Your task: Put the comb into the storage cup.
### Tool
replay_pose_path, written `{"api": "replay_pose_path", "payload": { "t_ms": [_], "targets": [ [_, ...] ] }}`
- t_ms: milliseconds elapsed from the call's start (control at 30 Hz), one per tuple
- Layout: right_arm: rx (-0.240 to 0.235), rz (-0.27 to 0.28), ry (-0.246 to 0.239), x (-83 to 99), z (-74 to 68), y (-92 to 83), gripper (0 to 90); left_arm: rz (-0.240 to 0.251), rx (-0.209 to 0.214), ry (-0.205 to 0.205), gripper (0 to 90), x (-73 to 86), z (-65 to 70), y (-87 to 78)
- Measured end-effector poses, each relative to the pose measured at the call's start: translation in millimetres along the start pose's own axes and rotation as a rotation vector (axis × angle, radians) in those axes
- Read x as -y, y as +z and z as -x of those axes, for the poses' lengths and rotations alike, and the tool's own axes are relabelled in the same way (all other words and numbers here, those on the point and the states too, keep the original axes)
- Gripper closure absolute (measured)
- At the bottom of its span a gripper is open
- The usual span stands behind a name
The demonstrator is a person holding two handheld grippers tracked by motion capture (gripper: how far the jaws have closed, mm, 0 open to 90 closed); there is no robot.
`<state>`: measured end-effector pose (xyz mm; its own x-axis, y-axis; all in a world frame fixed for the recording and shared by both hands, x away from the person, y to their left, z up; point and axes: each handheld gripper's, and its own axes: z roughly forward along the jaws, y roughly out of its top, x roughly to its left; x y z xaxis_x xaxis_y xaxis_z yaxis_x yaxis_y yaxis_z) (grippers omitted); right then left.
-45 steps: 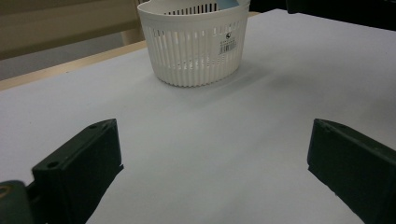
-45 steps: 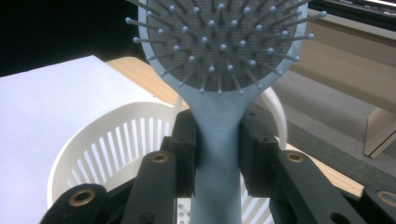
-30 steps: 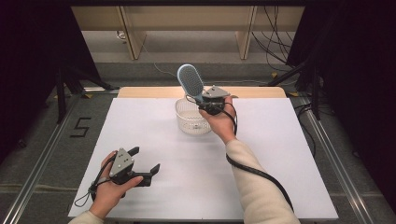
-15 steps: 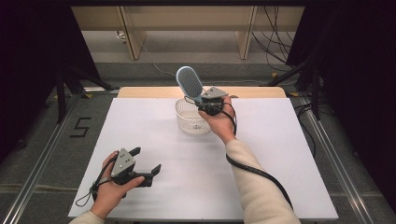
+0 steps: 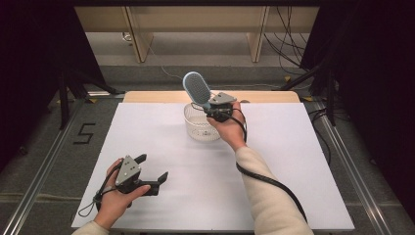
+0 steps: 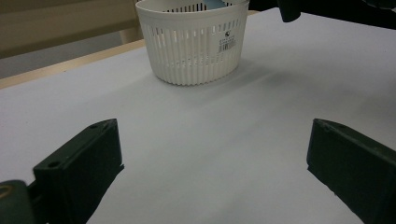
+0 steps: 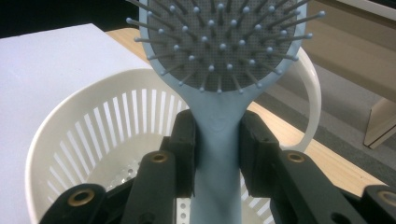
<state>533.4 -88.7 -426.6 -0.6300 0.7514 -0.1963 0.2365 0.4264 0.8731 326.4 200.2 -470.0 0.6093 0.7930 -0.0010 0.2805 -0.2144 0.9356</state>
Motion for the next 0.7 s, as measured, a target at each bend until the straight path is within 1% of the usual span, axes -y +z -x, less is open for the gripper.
{"api": "replay_pose_path", "payload": {
  "t_ms": [200,333,367,433,467,500,633,700],
  "targets": [
    [-0.008,-0.008,-0.013,-0.7,0.2,0.0,68.7,0.001,-0.001,-0.001,2.7,0.1,-0.6,-0.2],
    [-0.017,-0.024,-0.027,-1.3,0.6,-2.7,64.0,-0.003,0.000,0.001,2.7,0.5,-0.4,-0.4],
    [-0.017,-0.020,-0.029,-1.6,1.3,-4.6,61.0,-0.004,0.001,0.001,2.7,0.6,-0.4,-0.4],
    [-0.040,-0.048,-0.047,-0.6,0.9,-7.7,59.7,-0.004,0.000,0.001,2.7,0.6,-0.6,-0.4],
    [-0.050,-0.036,-0.046,0.8,0.8,-9.4,59.4,-0.005,-0.001,0.003,2.7,0.6,-0.7,-0.5],
    [-0.049,-0.034,-0.044,1.6,1.5,-12.4,58.3,-0.005,-0.002,0.000,2.7,0.6,-0.5,-0.2],
    [-0.069,-0.020,-0.011,1.7,6.6,-26.0,50.9,-0.009,-0.003,0.002,2.7,0.8,0.2,0.6],
    [-0.070,-0.016,-0.002,1.7,9.4,-33.0,46.9,-0.008,-0.004,0.000,2.7,0.7,0.5,0.8]
  ]
}}
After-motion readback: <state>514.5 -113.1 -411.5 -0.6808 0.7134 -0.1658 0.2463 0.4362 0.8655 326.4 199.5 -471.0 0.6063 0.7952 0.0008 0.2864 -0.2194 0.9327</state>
